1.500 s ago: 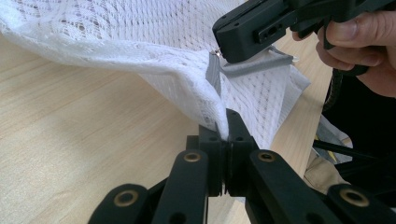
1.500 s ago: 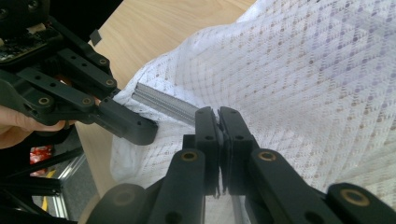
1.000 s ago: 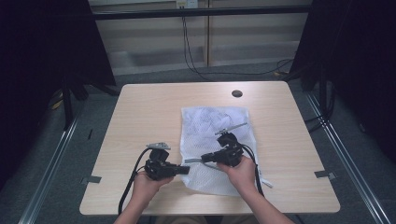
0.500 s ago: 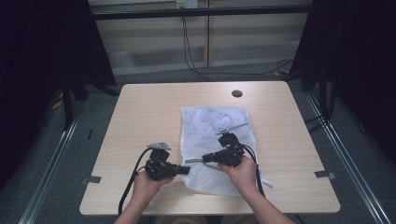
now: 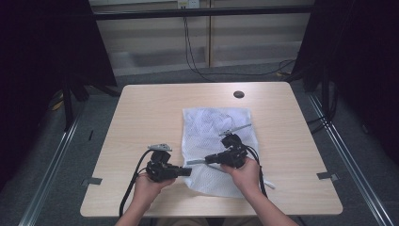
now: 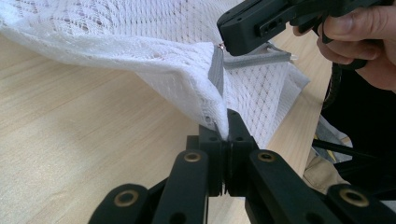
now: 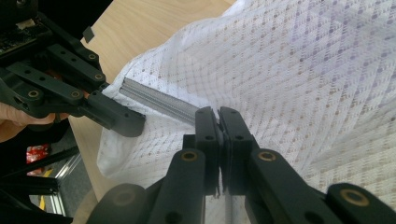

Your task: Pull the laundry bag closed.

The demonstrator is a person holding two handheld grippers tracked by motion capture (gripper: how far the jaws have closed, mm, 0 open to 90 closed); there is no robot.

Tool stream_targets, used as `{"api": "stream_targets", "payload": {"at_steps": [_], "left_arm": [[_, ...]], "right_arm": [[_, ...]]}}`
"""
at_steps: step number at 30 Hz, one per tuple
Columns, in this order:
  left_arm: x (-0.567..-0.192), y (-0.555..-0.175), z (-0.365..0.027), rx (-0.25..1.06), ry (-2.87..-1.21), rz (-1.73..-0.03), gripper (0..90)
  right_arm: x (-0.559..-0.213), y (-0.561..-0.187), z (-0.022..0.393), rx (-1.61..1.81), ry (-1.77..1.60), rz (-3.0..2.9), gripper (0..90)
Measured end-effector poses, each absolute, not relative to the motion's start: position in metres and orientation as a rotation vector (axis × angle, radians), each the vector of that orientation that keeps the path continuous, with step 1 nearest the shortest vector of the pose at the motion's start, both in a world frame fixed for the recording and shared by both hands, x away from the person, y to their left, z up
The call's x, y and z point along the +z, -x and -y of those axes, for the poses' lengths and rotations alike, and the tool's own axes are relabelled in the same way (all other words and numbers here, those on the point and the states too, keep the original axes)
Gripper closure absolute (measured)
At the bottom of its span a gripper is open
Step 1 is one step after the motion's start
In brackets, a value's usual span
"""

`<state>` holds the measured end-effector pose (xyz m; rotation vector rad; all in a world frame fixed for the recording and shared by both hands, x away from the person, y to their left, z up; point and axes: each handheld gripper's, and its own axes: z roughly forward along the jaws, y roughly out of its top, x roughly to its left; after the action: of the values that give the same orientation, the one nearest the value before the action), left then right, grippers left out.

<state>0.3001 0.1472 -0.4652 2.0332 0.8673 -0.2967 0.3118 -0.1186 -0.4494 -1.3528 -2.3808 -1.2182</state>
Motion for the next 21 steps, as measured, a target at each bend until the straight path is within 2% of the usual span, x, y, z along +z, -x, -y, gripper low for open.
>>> {"api": "stream_targets", "payload": {"at_steps": [21], "left_arm": [[-0.465, -0.3, -0.149, -0.313, -2.021, -0.872, 88.7]], "right_arm": [[-0.452, -0.312, 0.134, -1.21, 1.389, 2.376, 87.1]]}}
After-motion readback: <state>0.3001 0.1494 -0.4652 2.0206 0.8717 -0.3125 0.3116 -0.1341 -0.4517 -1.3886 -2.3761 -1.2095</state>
